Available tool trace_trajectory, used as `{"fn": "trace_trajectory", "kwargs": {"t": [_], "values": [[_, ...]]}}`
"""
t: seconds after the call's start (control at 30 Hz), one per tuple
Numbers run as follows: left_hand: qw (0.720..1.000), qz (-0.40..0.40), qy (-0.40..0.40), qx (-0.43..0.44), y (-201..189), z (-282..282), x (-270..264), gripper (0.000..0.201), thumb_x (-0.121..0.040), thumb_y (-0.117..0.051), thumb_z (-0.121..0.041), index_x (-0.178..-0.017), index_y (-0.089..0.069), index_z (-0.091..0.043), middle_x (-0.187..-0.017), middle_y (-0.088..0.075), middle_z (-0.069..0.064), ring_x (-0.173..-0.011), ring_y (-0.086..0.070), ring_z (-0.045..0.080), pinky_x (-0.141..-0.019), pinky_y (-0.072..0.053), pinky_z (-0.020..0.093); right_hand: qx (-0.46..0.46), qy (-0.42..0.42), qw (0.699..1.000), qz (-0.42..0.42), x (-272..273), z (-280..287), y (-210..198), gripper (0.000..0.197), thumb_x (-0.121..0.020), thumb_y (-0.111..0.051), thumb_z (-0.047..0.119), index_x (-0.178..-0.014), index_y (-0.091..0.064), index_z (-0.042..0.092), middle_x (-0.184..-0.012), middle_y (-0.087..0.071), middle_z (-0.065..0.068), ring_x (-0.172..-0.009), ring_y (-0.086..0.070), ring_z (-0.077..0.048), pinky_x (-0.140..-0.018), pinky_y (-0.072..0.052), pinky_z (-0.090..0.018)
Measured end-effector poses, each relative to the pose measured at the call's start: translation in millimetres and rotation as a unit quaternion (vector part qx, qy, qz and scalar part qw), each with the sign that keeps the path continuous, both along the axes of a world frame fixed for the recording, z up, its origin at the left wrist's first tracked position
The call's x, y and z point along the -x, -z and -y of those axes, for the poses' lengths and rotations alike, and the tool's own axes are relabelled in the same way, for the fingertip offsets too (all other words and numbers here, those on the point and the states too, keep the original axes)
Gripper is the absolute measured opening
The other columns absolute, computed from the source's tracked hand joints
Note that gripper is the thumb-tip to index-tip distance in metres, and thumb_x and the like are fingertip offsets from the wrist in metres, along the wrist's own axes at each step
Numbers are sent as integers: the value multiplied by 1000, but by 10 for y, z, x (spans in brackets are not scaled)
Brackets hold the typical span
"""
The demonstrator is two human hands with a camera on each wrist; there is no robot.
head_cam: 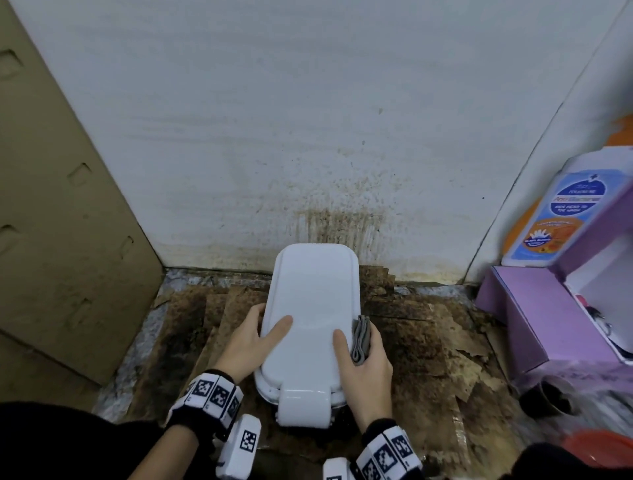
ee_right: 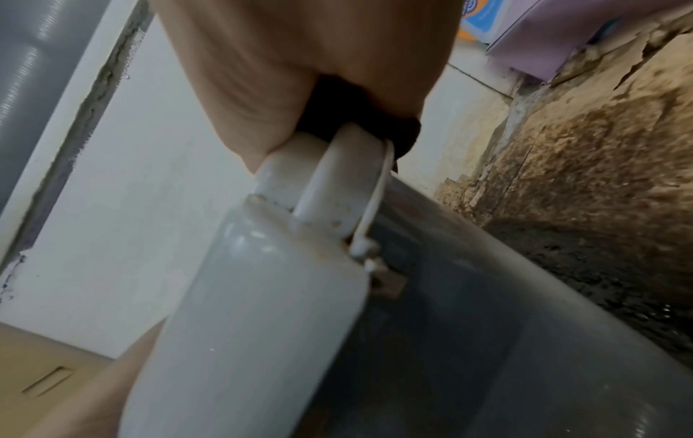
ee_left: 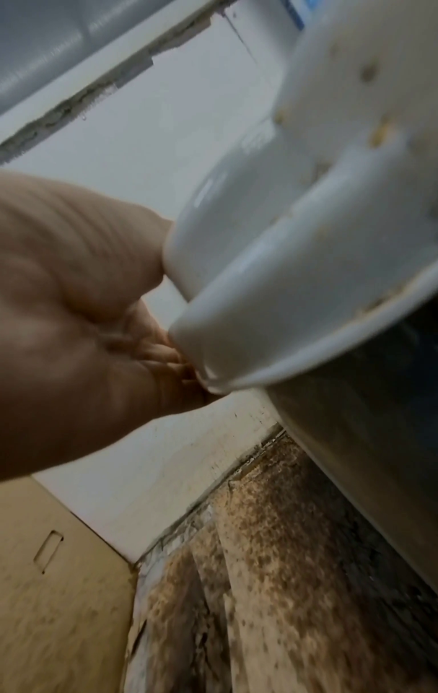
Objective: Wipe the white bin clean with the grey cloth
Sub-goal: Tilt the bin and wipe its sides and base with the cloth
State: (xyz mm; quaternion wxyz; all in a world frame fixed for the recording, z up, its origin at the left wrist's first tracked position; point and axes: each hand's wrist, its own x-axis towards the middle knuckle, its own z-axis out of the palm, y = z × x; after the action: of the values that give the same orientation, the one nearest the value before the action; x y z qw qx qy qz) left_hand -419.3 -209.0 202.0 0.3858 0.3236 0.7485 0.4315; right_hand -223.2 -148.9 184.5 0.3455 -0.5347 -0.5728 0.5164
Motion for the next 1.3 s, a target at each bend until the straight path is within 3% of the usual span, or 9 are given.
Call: {"fn": "trace_trajectory", "kwargs": {"t": [0.17,0.27,0.47,0.6,0.7,0.8,0.9,1.1,1.3], "values": [[1000,-11,10,8,44,-42,-67,63,-88,-65,-57,-137,-42,-24,-114,-62,-17,-100,-64,1,-75,-52,22,11,8,1000,10,-43,-16,83,62,-85,-60,61,-140,-45,36,-128,-59,11,-116,-58,-9,-102,-51,-41],[1000,-10,-10,15,87,-52,-38,67,-86,-66,-59,-138,-43,-23,-116,-64,-13,-102,-65,5,-86,-55,31,17,-4,1000,3,-37,-26,82,58,-91,-57,55,-144,-43,33,-130,-57,11,-117,-56,-8,-104,-49,-39],[999,-20,-28,18,130,-51,-30,59,-87,-66,-56,-132,-47,-23,-116,-64,-10,-101,-65,8,-89,-56,35,31,-14,999,-42,-32,-35,41,27,-98,-53,42,-125,-50,44,-108,-60,26,-99,-57,11,-83,-48,-13],[987,-148,-8,64,86,-47,-71,65,-91,-57,-59,-140,-41,-19,-134,-42,2,-124,-49,21,-104,-42,40,24,10,999,-45,-42,-68,87,24,-100,-51,40,-120,-62,38,-102,-71,18,-97,-66,3,-90,-55,-29],[949,-307,-37,55,-16,-30,-119,66,-94,-55,-53,-147,-35,-17,-143,-36,3,-135,-33,24,-112,-29,43,29,3,998,-51,-19,-61,50,17,-101,-48,36,-112,-61,40,-95,-68,22,-89,-62,15,-78,-50,-14],[944,-328,-25,-15,-116,-64,-190,55,-97,-53,-44,-144,-39,-20,-145,-38,-2,-137,-31,18,-115,-27,40,33,-28,997,-61,58,-30,-33,15,-102,-48,34,-107,-57,45,-90,-65,28,-84,-58,24,-70,-45,-4],[947,-316,37,-48,-114,-77,-266,56,-100,-48,-46,-150,-35,-22,-155,-33,-8,-145,-24,10,-121,-23,37,26,-60,996,-64,181,27,-42,17,-101,-49,36,-103,-61,47,-94,-69,27,-93,-62,16,-80,-51,-10],[937,-342,60,-39,-27,-8,-171,68,-98,-43,-58,-155,-27,-26,-162,-22,-11,-149,-19,10,-123,-16,35,56,-92,989,-104,329,93,135,32,-99,-49,48,-126,-63,36,-122,-68,17,-116,-61,-3,-103,-48,-36],[931,-356,72,-38,17,65,12,68,-98,-51,-52,-155,-24,-26,-161,-21,-8,-149,-18,14,-121,-17,38,108,20,987,-117,338,140,322,43,-100,-49,44,-136,-58,23,-132,-62,6,-123,-56,-13,-107,-44,-34]]}}
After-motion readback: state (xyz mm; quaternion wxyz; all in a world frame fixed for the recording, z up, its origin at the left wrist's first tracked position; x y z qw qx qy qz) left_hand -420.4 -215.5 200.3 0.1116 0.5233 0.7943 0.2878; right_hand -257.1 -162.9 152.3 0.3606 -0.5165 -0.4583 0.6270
